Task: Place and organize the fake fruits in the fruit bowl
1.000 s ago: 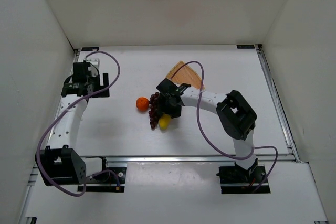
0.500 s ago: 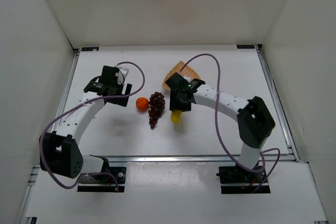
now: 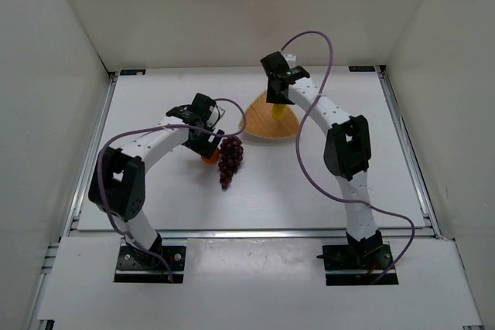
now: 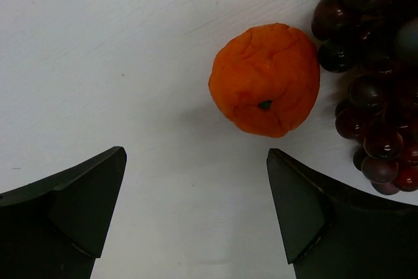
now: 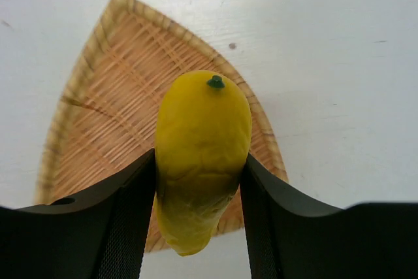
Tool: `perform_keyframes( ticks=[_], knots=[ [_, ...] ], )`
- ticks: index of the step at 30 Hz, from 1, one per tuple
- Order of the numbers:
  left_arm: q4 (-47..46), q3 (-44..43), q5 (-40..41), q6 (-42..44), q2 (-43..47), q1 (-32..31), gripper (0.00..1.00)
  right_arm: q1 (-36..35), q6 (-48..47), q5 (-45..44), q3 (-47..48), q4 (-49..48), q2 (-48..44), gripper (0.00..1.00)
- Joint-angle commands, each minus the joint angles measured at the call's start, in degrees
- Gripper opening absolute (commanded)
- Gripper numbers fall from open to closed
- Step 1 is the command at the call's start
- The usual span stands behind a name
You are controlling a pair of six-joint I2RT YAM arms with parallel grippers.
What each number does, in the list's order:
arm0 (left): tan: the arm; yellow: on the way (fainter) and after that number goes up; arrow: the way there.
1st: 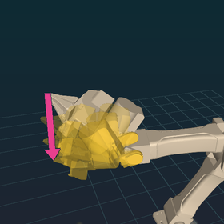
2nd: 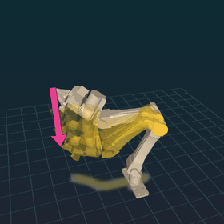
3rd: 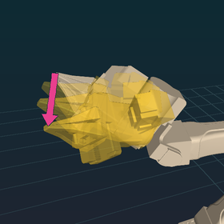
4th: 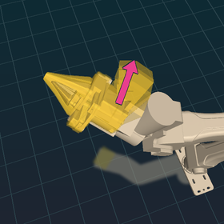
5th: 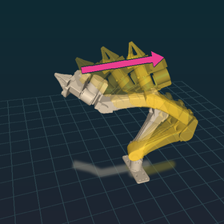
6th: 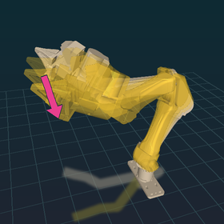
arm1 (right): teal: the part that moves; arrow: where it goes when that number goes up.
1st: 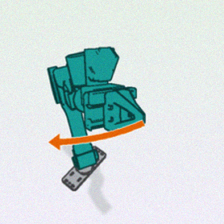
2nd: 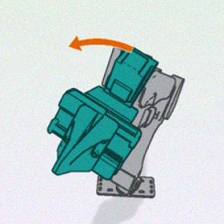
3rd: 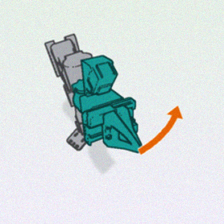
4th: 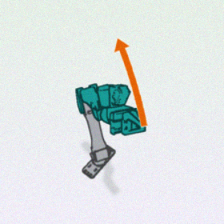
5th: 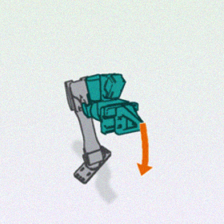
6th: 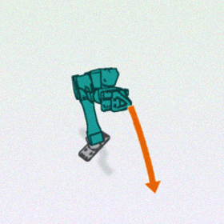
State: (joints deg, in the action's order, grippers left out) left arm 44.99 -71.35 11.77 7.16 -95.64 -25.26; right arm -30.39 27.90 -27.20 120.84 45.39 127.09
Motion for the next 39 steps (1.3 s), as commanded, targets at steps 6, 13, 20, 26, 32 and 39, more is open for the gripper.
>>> perform_keyframes(
  ticks=[6,13,20,26,32,39],
  knots=[
    [1.5,-3.1,-1.0,0.3,-4.4,-2.1,1.0,0.4,-4.5,10.7,-0.8,1.9,0.7,0.94],
    [1.5,-6.8,-1.5,-0.2,-8.2,-3.1,1.0,0.4,-3.4,11.6,-7.8,-1.0,-11.8,1.0],
    [1.5,-8.9,-3.2,-0.2,-13.3,-3.1,1.0,1.5,-2.3,9.7,-23.2,-4.9,-27.5,1.0],
    [2.0,-11.4,-5.4,1.1,-15.7,-3.1,0.69,2.0,-0.4,7.6,-30.8,-4.9,-33.6,1.0],
    [3.9,-11.4,2.2,1.1,-10.3,-3.1,0.4,2.6,1.7,9.1,-37.2,-6.0,-38.7,1.0],
    [10.5,-23.7,20.9,4.6,-12.1,-5.2,0.39,3.7,2.9,7.8,-45.1,-6.0,-43.6,1.0]
  ],
)
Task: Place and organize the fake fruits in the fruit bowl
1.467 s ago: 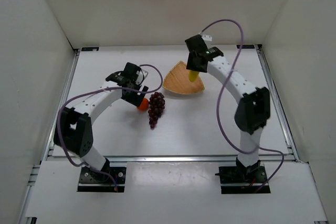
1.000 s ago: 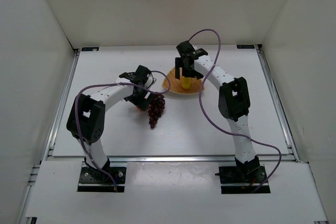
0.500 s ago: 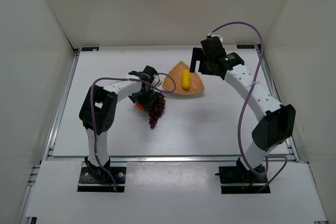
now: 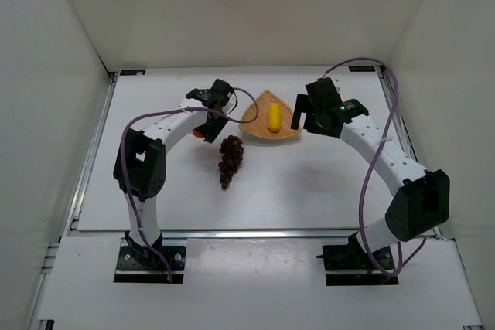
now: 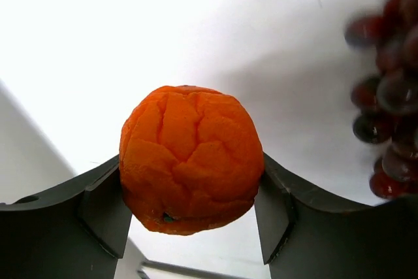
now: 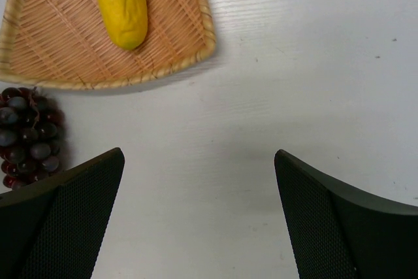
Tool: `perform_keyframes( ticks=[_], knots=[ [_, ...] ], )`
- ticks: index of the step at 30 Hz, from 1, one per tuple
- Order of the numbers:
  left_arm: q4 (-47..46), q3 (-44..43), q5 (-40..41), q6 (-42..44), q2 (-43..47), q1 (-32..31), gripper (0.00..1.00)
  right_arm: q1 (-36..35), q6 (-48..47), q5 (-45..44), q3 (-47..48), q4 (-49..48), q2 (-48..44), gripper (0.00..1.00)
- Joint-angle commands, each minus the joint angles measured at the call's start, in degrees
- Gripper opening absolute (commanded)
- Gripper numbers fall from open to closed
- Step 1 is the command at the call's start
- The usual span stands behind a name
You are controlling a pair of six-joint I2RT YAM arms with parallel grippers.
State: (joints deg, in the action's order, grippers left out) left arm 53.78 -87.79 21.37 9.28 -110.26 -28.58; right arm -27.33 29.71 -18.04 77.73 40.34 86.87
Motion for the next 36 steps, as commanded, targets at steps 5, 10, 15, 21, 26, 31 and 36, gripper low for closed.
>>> perform_keyframes(
  ticks=[5,10,15,21,26,31,36],
  knots=[
    [-8.0,-15.1,2.0,5.2,-0.3,-3.7,0.42,4.6,7.2,-2.9,-5.9,-1.0,-6.9,1.0],
    [-8.8,-30.2,-11.2,1.1,-11.5,-5.6,0.46,8.6,11.6,-4.6,-9.8,-1.0,-12.2,1.0],
    [-8.8,-38.2,-15.3,1.1,-18.7,-7.8,0.51,9.1,10.2,-6.0,-11.9,-1.0,-14.7,1.0],
    [-8.8,-40.4,-15.4,2.1,-20.3,-9.4,0.85,9.7,6.2,-5.4,-11.4,-1.7,-15.8,1.0],
    [-8.8,-38.1,-13.6,1.0,-14.8,-9.4,1.0,4.9,1.1,-4.5,-11.4,-2.3,-15.2,1.0],
    [-8.8,-29.1,-2.5,-0.1,-6.0,-8.7,1.0,-9.2,-4.1,-11.6,-13.3,-4.9,-13.0,1.0],
    [-8.8,-18.8,2.4,-0.1,3.7,0.2,1.0,-19.9,-4.7,1.2,-8.3,-12.1,-1.2,1.0]
  ],
)
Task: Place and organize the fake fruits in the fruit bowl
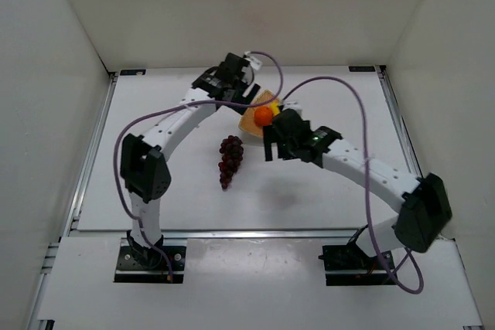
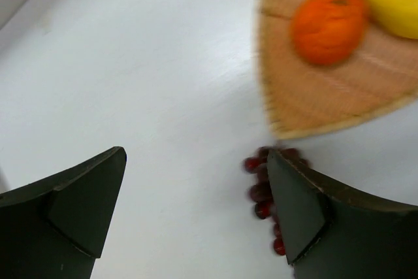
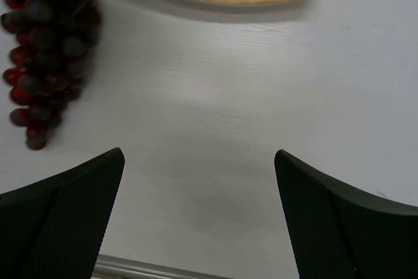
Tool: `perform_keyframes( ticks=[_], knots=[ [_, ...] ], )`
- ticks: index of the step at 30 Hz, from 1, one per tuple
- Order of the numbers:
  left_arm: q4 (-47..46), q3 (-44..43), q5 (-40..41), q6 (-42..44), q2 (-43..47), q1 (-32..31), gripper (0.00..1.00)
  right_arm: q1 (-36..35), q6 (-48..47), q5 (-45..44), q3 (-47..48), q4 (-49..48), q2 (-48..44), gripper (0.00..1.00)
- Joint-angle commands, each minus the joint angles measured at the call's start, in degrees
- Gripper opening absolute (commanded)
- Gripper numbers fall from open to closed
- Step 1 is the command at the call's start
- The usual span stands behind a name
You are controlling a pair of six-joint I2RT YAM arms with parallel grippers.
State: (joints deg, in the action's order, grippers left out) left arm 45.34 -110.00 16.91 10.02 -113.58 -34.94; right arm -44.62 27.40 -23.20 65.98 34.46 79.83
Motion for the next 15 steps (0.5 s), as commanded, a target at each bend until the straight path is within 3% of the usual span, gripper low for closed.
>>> perform_keyframes(
  ticks=[1,4,6,7,11,15],
  knots=[
    [-0.3,6.6,7.9,-2.3,7.9,8.3,1.0,-4.1,-1.1,7.8,5.3,-6.2,8.2,1.0],
    [-0.3,13.6,9.7,-5.5,12.7,15.0,1.0,-4.6,6.6,10.9,15.5,-3.4,23.0,1.0],
    [-0.3,17.6,9.7,-7.6,17.2,18.1,1.0,-4.6,9.5,13.2,22.1,-2.6,28.1,1.0],
    [-0.3,21.9,6.9,-8.3,19.0,21.0,1.0,-5.3,9.5,14.1,23.5,-2.6,31.9,1.0],
    [-0.3,30.2,3.7,-8.3,25.1,26.5,1.0,-5.8,9.5,18.0,32.5,-0.2,41.4,1.0],
    [-0.9,36.9,1.7,-9.6,27.5,30.3,1.0,-5.8,10.7,19.3,35.3,0.6,46.5,1.0]
  ],
)
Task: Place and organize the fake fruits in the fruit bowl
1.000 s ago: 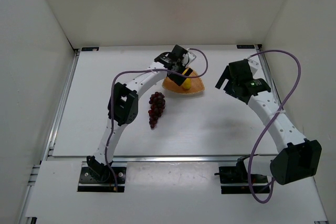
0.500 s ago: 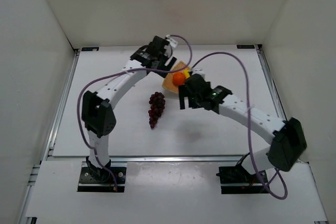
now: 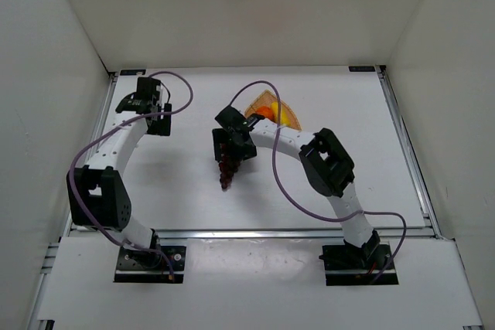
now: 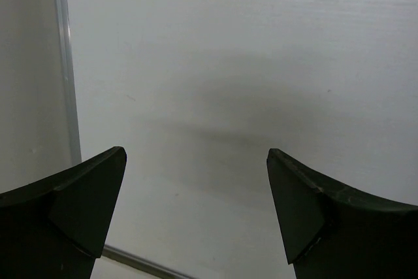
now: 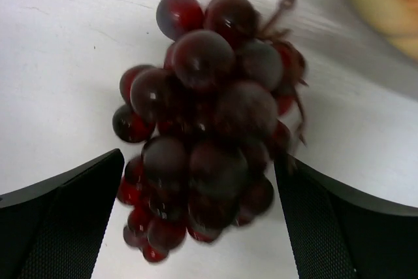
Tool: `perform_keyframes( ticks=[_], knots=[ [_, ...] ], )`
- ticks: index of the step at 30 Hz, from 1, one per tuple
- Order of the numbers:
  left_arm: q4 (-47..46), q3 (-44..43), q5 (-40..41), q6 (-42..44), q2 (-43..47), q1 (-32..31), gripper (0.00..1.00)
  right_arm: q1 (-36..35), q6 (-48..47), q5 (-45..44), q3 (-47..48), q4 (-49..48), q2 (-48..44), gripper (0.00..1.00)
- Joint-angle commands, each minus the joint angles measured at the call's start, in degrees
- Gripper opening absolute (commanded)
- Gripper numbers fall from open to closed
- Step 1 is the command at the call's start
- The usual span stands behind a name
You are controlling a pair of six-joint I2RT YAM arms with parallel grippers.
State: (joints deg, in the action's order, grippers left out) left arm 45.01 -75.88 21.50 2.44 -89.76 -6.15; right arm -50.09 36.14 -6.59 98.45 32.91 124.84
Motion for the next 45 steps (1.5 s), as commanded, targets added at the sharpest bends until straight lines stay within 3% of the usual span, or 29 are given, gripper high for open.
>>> perform_keyframes(
  ticks=[1,4,7,8,9,12,14,20,24,27,29,34,40,45],
  knots=[
    [-0.5,3.4,-2.9,-2.0,4.4,2.2,1.0,-0.4,2.7,2.7,3.7,3.4,3.1,1.0],
    [-0.5,4.7,-4.5,-2.6,4.4,4.2,1.0,-0.4,2.7,2.2,8.2,6.7,7.0,1.0],
    [-0.5,4.7,-5.1,-2.6,4.4,5.4,1.0,-1.0,0.2,0.5,10.8,10.1,9.3,0.85],
    [-0.5,4.7,-5.7,-2.6,4.4,5.4,1.0,-1.0,-0.4,-0.5,10.8,11.2,9.8,0.76],
    [-0.5,4.1,-5.7,-2.6,4.4,6.1,1.0,-1.0,-0.9,-1.3,10.8,11.2,9.1,0.59],
    [-0.5,4.1,-5.7,-2.6,3.9,6.6,1.0,-2.1,-3.2,-3.5,8.8,11.2,5.2,0.28],
    [-0.5,4.1,-6.2,-2.6,3.9,6.6,1.0,-2.8,-5.6,-6.5,6.8,11.2,0.3,0.18],
    [-0.5,4.1,-6.2,-2.6,3.4,6.6,1.0,-2.8,-13.1,-14.8,1.3,8.4,-16.1,0.17],
    [-0.5,4.6,-6.2,-2.6,3.9,7.1,1.0,-0.2,-21.7,-22.7,0.4,7.1,-19.8,0.22],
    [-0.5,5.1,-6.2,-2.6,3.4,7.1,1.0,2.4,-27.5,-34.0,9.9,10.8,-13.3,0.22],
    [-0.5,5.7,-5.7,-2.6,3.4,7.1,1.0,4.2,-30.0,-39.0,14.9,10.8,-7.2,0.33],
    [0.0,7.6,-5.1,-2.6,5.9,7.1,1.0,6.8,-30.7,-44.3,26.0,6.9,3.9,0.35],
    [0.0,8.6,-4.6,-2.6,7.1,7.1,1.0,7.8,-30.2,-45.4,25.5,3.3,6.6,0.49],
    [0.0,8.6,-4.6,-2.6,6.6,7.6,1.0,8.9,-29.0,-44.1,19.1,3.3,5.4,0.59]
  ],
)
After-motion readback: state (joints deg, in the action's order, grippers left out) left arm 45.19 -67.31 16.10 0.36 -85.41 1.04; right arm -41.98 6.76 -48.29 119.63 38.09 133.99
